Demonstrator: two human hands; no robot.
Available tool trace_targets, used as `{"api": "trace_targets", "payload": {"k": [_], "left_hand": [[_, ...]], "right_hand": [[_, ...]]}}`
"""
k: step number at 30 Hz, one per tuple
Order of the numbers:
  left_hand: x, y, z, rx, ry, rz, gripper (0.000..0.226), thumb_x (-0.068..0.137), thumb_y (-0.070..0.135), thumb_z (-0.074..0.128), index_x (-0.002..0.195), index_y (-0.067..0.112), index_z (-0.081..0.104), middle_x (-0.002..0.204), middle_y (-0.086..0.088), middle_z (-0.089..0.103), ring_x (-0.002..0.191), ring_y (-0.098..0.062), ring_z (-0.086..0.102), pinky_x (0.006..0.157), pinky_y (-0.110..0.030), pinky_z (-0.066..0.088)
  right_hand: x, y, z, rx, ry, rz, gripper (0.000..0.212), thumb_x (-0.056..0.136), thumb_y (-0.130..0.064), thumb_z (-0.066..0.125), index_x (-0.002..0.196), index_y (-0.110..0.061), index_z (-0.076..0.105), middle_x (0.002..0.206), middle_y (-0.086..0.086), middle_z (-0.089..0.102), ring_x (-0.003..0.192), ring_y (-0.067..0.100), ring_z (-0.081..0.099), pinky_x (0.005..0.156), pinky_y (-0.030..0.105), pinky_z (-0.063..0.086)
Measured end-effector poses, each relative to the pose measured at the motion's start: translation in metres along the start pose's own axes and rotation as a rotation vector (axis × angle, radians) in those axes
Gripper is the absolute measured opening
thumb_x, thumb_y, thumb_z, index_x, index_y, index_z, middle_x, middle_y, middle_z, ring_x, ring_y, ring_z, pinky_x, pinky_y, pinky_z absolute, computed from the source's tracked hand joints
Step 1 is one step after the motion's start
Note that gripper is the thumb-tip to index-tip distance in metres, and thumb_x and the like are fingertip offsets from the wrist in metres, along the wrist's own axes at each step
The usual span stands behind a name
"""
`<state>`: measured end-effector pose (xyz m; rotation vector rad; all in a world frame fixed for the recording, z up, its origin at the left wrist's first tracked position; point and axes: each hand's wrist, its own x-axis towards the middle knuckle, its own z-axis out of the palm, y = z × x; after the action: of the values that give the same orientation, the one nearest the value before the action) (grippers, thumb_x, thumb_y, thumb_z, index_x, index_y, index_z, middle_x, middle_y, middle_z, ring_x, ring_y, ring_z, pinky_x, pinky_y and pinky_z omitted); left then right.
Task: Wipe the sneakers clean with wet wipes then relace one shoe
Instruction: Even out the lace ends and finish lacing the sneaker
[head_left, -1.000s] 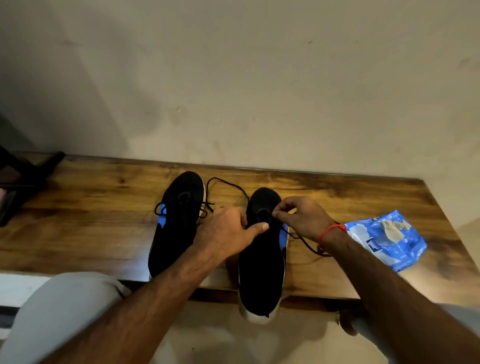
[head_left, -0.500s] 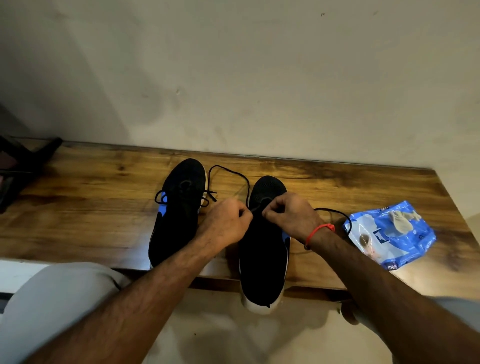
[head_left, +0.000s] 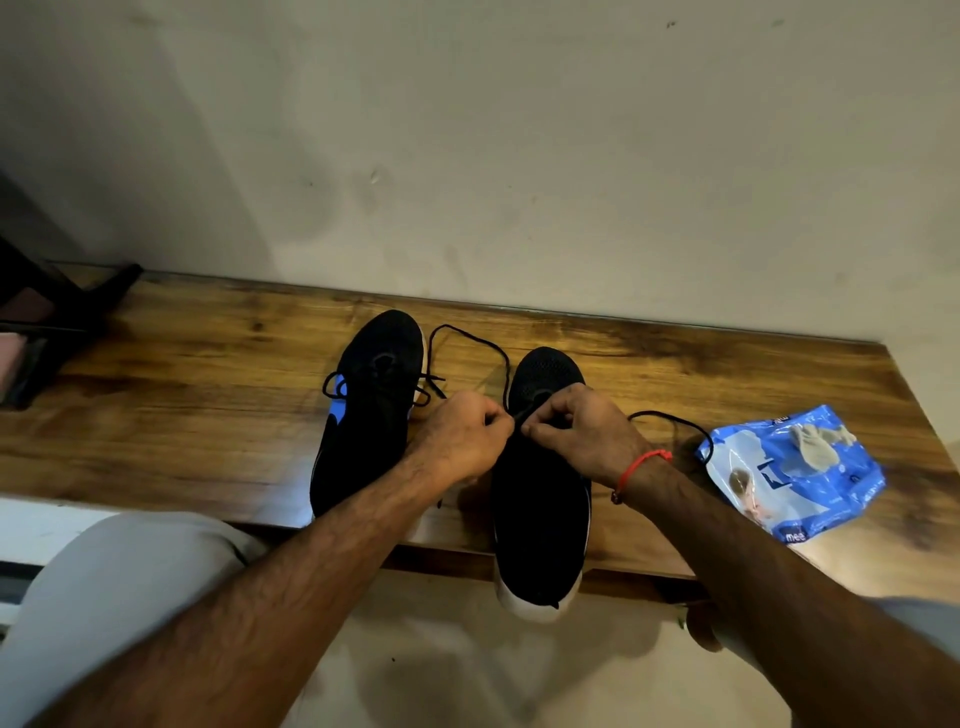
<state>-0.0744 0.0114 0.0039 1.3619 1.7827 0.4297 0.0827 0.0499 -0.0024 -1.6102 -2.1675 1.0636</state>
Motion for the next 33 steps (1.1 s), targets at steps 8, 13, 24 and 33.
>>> {"api": "trace_targets", "payload": {"k": [8,13,24,33], "left_hand": [[-0.002,0.003,0.0,0.011,0.002,0.03,0.023,0.103,0.027,0.055,0.106,0.016,0.075,0.095,-0.012,0.075,0.085,-0.03,0.074,0.071,-0.049,0.062],[-0.001,0.003,-0.001,0.008,-0.011,0.029,0.023,0.104,0.029,0.055,0.108,0.017,0.075,0.097,-0.009,0.074,0.088,-0.027,0.073,0.073,-0.047,0.062],[-0.001,0.001,-0.001,0.015,-0.028,0.024,0.024,0.104,0.032,0.055,0.107,0.018,0.074,0.099,-0.014,0.075,0.091,-0.032,0.073,0.073,-0.051,0.062],[0.004,-0.007,0.0,-0.069,-0.044,-0.007,0.028,0.105,0.034,0.052,0.108,0.016,0.073,0.091,-0.014,0.071,0.061,-0.013,0.06,0.068,-0.042,0.064]], "right_hand": [[0.003,0.006,0.002,-0.03,0.09,0.069,0.014,0.091,-0.021,0.069,0.077,-0.022,0.071,0.075,-0.019,0.056,0.073,0.001,0.056,0.056,0.008,0.038],[0.0,0.003,-0.001,-0.027,0.051,0.018,0.01,0.091,-0.02,0.069,0.084,-0.018,0.075,0.074,-0.019,0.054,0.07,-0.002,0.054,0.057,0.005,0.039],[0.001,0.004,0.001,-0.026,0.062,0.011,0.011,0.091,-0.022,0.069,0.081,-0.02,0.074,0.072,-0.017,0.054,0.069,-0.006,0.052,0.062,0.006,0.041],[0.006,0.013,0.007,0.064,0.048,0.077,0.025,0.091,-0.021,0.069,0.068,-0.029,0.067,0.073,-0.015,0.061,0.071,0.004,0.058,0.059,0.018,0.045]]}}
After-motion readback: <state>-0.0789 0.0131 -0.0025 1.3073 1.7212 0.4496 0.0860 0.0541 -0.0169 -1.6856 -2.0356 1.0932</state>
